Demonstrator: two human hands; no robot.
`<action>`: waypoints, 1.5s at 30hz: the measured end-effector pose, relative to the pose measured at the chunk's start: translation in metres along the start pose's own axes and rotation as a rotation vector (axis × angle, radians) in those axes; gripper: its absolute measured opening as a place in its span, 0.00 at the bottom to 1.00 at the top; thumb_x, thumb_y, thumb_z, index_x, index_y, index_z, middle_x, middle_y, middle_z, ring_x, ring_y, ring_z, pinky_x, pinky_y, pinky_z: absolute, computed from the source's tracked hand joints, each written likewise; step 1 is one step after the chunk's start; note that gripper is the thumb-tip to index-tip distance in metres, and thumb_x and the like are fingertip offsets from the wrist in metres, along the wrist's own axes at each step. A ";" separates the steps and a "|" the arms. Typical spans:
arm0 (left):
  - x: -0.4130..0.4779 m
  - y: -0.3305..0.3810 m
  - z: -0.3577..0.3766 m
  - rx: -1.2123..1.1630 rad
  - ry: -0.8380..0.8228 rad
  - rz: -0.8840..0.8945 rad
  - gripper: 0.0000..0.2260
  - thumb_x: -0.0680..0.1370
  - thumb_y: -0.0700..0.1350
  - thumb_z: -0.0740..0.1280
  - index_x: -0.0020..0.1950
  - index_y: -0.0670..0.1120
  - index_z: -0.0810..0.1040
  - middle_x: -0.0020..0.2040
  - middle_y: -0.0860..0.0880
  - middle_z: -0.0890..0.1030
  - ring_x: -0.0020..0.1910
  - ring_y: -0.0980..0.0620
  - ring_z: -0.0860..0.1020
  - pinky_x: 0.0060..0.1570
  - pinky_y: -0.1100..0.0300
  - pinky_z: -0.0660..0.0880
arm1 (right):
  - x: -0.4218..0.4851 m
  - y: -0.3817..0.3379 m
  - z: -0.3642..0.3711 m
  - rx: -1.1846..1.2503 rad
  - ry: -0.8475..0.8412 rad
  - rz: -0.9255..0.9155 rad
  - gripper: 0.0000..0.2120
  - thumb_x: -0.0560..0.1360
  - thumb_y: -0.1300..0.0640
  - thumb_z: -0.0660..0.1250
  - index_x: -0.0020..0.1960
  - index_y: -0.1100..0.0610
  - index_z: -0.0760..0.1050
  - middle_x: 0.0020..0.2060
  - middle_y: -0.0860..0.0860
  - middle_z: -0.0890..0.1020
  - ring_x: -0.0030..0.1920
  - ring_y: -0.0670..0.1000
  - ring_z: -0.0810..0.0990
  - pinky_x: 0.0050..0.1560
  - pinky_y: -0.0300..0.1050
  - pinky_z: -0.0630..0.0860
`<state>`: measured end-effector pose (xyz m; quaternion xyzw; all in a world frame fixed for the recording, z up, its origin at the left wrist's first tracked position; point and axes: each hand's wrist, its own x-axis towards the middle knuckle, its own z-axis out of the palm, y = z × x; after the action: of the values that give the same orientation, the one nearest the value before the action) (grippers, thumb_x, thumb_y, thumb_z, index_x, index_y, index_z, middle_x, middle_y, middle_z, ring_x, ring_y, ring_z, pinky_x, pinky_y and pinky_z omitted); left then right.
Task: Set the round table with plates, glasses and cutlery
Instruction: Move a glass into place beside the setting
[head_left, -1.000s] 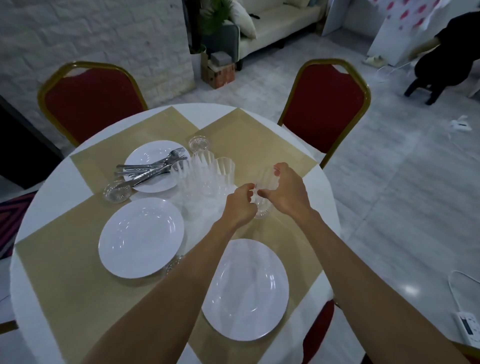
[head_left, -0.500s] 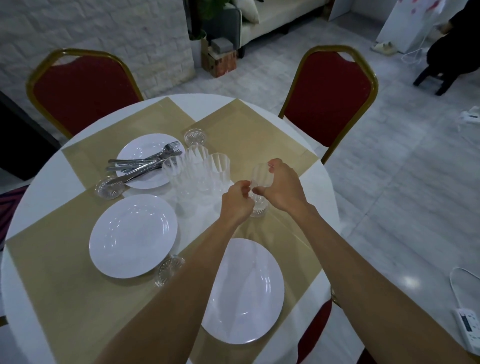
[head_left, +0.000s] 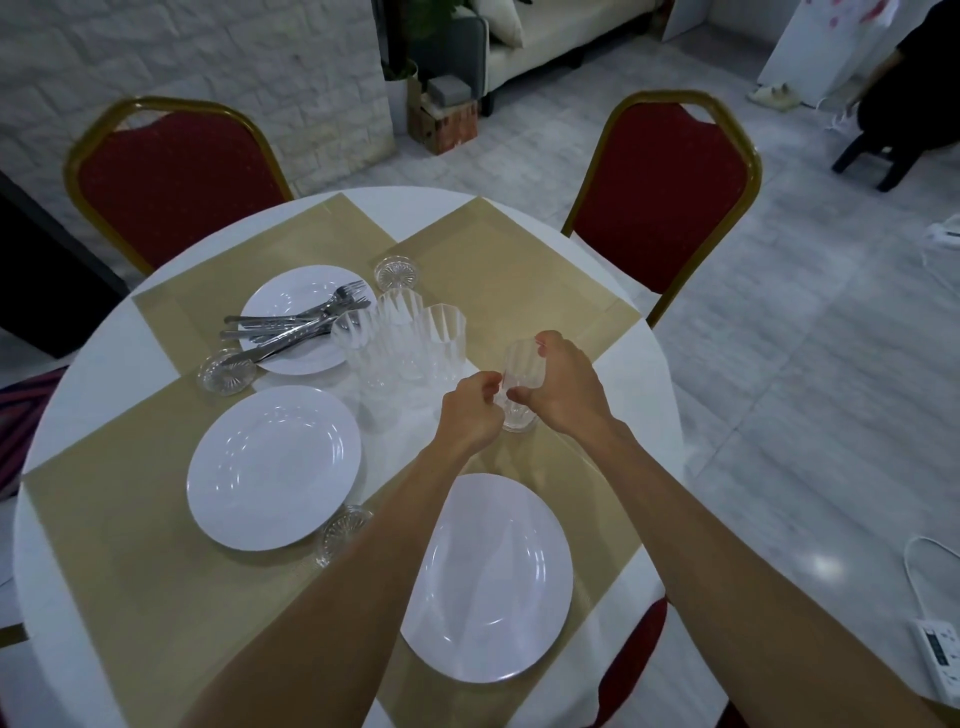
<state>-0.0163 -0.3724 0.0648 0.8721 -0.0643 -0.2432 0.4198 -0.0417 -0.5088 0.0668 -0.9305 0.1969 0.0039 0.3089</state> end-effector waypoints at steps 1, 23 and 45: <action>-0.001 0.001 -0.001 0.004 -0.009 0.002 0.23 0.76 0.32 0.58 0.70 0.44 0.73 0.66 0.47 0.78 0.66 0.49 0.75 0.64 0.60 0.69 | -0.001 0.000 0.000 -0.013 0.001 -0.001 0.36 0.68 0.49 0.79 0.69 0.55 0.65 0.62 0.52 0.76 0.61 0.55 0.75 0.56 0.55 0.76; -0.041 -0.006 -0.029 0.050 -0.053 0.045 0.19 0.78 0.34 0.58 0.69 0.41 0.75 0.67 0.43 0.77 0.67 0.45 0.74 0.63 0.57 0.69 | -0.023 -0.020 -0.007 -0.094 0.057 0.066 0.40 0.70 0.52 0.78 0.74 0.59 0.60 0.68 0.57 0.69 0.68 0.58 0.70 0.57 0.52 0.74; 0.001 -0.113 -0.233 -0.030 0.346 -0.089 0.17 0.78 0.36 0.61 0.65 0.44 0.79 0.64 0.48 0.80 0.64 0.48 0.76 0.58 0.62 0.72 | 0.012 -0.234 0.120 0.226 -0.125 -0.211 0.07 0.76 0.64 0.64 0.54 0.60 0.74 0.50 0.55 0.80 0.51 0.56 0.79 0.51 0.47 0.75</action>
<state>0.0854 -0.1368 0.1014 0.8965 0.0514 -0.1089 0.4264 0.0695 -0.2726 0.1023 -0.9033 0.0776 0.0070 0.4220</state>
